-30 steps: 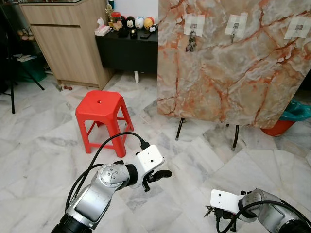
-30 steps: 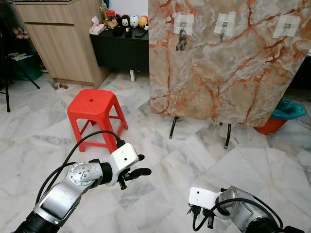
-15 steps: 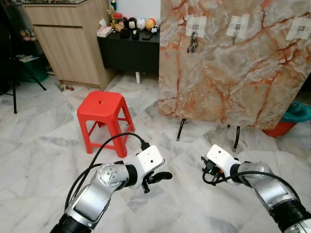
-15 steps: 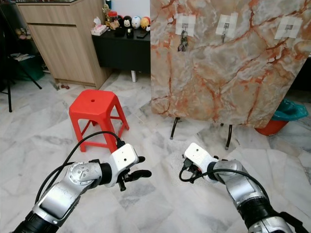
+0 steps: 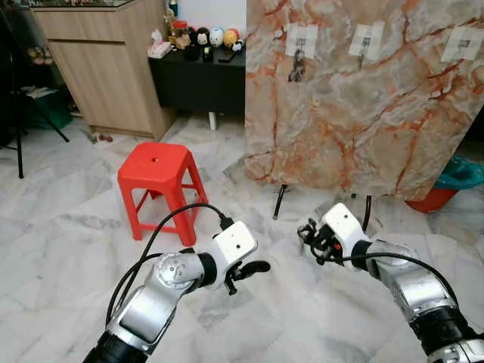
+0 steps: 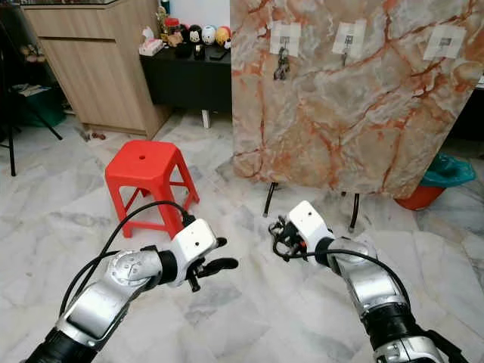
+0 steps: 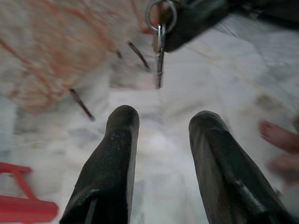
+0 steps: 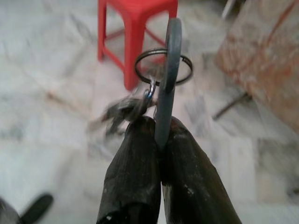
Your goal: Hang keys on a hook
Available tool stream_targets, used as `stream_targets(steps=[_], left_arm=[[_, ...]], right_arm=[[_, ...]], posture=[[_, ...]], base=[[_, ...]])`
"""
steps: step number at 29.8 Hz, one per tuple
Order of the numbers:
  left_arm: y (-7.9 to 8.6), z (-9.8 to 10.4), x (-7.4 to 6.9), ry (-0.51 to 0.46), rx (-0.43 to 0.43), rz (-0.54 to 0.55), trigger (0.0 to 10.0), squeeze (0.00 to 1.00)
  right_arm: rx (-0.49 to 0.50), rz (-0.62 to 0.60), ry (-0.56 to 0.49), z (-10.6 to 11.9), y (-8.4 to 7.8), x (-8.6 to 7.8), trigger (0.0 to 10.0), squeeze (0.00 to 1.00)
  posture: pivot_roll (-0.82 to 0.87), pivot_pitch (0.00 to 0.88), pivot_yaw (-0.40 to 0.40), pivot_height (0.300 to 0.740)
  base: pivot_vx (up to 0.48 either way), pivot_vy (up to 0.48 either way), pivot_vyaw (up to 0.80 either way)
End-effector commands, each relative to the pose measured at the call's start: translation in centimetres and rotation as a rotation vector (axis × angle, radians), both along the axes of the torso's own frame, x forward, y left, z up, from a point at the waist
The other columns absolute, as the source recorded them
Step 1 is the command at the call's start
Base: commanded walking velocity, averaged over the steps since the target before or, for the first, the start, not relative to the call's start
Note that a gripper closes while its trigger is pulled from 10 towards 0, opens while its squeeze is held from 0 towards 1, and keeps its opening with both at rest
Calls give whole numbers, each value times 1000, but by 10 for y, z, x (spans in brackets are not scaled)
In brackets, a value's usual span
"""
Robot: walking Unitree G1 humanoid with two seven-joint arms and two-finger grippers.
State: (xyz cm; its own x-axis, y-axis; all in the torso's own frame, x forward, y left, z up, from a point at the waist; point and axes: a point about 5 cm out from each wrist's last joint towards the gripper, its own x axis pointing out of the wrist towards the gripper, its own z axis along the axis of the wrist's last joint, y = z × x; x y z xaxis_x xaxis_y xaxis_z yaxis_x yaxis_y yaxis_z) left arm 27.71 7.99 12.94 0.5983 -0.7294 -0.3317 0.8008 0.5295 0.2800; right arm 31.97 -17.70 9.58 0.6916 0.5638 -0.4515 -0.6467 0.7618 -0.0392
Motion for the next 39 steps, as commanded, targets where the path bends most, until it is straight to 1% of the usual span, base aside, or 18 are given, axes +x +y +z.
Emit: stream_targets(steps=[1,3,6,7,10,15,17,21,24,27,28,31,33,34,35,36,38,39], left_arm=[[4,8,9,-69,-4,52,10000,0],[4,8,10,-79,-5,66,10000,0],[3,11,14,-110,-31,116,10000,0],[3,11,14,-110,-31,116,10000,0],[2,11,16,-131,-39,132,10000,0],[0,10,16,-160,-30,115,10000,0],[-3,10,16,-170,-26,99,10000,0],[-8,3,8,-142,-1,12,10000,0],[-10,4,6,-147,-25,8,10000,0],[-12,5,5,-138,-41,-7,10000,0],[-15,7,3,-127,-64,-30,10000,0],[-16,9,1,-122,-89,-44,10000,0],[-17,13,0,-121,-125,-39,10000,0],[-17,17,1,-122,-159,-35,10000,0],[-17,17,1,-122,-159,-35,10000,0],[-16,22,1,-121,-194,-32,10000,0],[-16,24,1,-121,-207,-30,10000,0],[-15,25,1,-121,-211,-31,10000,0]], right_arm=[[64,21,-53,19,5,6,10000,0],[72,32,-54,20,6,6,10000,0],[56,115,-58,24,10,4,10000,0],[56,115,-58,24,10,4,10000,0],[41,169,-59,26,11,2,10000,0],[42,220,-55,30,10,1,10000,0],[38,261,-51,31,9,-1,10000,0],[-1,328,-51,32,7,-3,10000,0],[-28,384,-63,37,8,-2,10000,0],[-48,408,-69,38,8,-1,10000,0],[-64,430,-73,40,8,0,10000,0],[-77,445,-74,40,8,1,10000,0],[-97,447,-77,39,9,3,10000,0],[-111,439,-78,37,9,4,10000,0],[-111,439,-78,37,9,4,10000,0],[-116,422,-75,34,10,5,10000,0],[-112,413,-71,31,11,5,10000,0],[-106,433,-64,29,13,2,10000,0]], posture=[[-27,0,-29,740],[-26,0,-32,740],[-26,0,-43,740],[-26,0,-43,740],[-28,0,-51,740],[-27,0,-63,740],[-23,0,-70,740],[-24,0,-76,740],[-26,0,-84,740],[-24,0,-86,740],[-21,0,-93,740],[-20,0,-96,740],[-20,0,-96,740],[-19,0,-97,740],[-19,0,-97,740],[-17,0,-97,740],[-15,0,-96,740],[-16,0,-95,740]], base=[[0,0,0],[0,0,0],[0,0,0],[0,0,0],[0,0,0],[0,0,0],[0,0,0],[0,0,0],[0,0,0],[0,0,0],[0,0,0],[0,0,0],[0,0,0],[0,0,0],[0,0,0],[0,0,0],[0,0,0],[0,0,0]])
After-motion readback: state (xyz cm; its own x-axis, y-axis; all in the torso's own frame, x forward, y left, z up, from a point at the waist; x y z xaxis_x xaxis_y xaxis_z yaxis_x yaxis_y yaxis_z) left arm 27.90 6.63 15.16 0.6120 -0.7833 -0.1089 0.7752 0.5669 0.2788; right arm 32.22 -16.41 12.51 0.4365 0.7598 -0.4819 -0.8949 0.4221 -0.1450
